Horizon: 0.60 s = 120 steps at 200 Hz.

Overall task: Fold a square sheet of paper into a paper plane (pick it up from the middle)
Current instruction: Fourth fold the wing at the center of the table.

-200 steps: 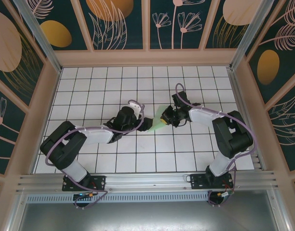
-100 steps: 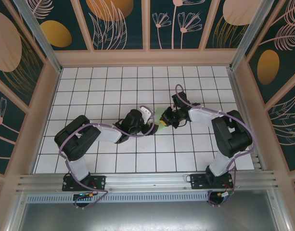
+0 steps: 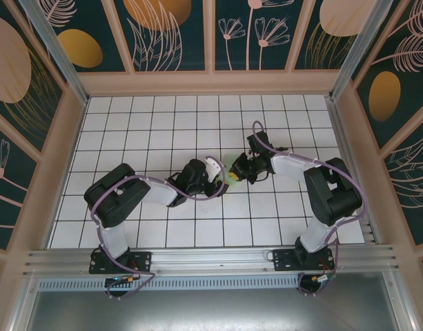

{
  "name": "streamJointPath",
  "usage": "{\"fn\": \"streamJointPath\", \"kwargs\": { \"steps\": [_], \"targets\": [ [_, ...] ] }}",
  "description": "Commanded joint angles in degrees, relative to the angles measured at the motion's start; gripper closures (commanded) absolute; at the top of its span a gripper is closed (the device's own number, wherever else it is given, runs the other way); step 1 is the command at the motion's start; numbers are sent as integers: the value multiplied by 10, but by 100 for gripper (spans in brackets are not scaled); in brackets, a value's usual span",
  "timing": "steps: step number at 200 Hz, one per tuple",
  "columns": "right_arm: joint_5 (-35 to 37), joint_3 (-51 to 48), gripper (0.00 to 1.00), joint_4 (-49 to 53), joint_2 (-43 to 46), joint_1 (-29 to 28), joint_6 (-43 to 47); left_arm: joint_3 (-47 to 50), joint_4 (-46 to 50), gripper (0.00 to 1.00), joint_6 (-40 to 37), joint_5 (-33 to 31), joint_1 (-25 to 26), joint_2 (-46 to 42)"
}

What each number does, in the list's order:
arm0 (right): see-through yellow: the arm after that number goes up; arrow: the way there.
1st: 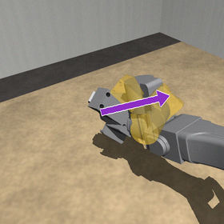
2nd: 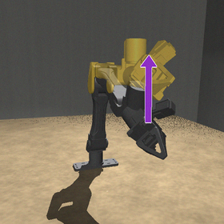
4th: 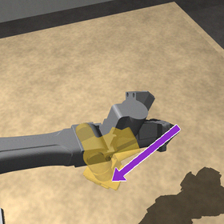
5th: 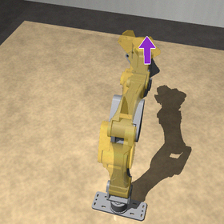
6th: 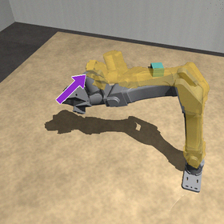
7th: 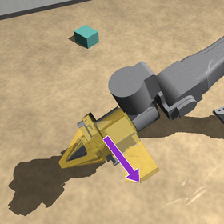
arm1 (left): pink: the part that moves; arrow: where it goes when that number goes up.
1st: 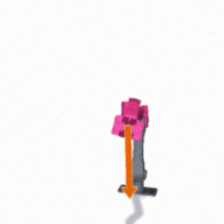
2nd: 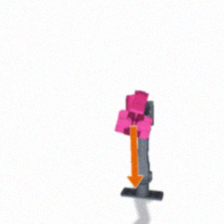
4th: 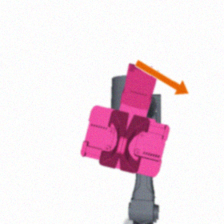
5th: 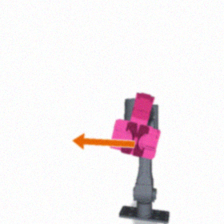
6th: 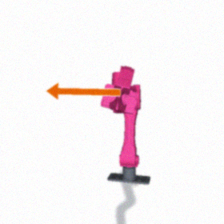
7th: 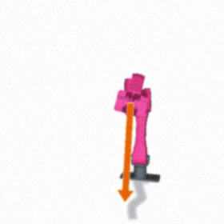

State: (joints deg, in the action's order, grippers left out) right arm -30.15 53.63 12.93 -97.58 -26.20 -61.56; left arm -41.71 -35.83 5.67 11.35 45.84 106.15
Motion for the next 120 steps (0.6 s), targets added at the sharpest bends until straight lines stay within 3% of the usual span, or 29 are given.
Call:
{"fn": "streamJointPath", "kwargs": {
  "steps": [1,34,74,120],
  "targets": [
    [-19,14,96,17,-11,4,-9,-7,-17,44,-26,-8,3,8],
    [-25,15,87,17,-12,5,-9,-6,-16,53,-35,-12,4,6],
    [-26,16,71,19,-9,9,-2,-9,-8,71,-39,-12,3,9],
    [2,29,49,42,2,29,25,-15,3,79,-34,-1,4,11]
  ]
}}
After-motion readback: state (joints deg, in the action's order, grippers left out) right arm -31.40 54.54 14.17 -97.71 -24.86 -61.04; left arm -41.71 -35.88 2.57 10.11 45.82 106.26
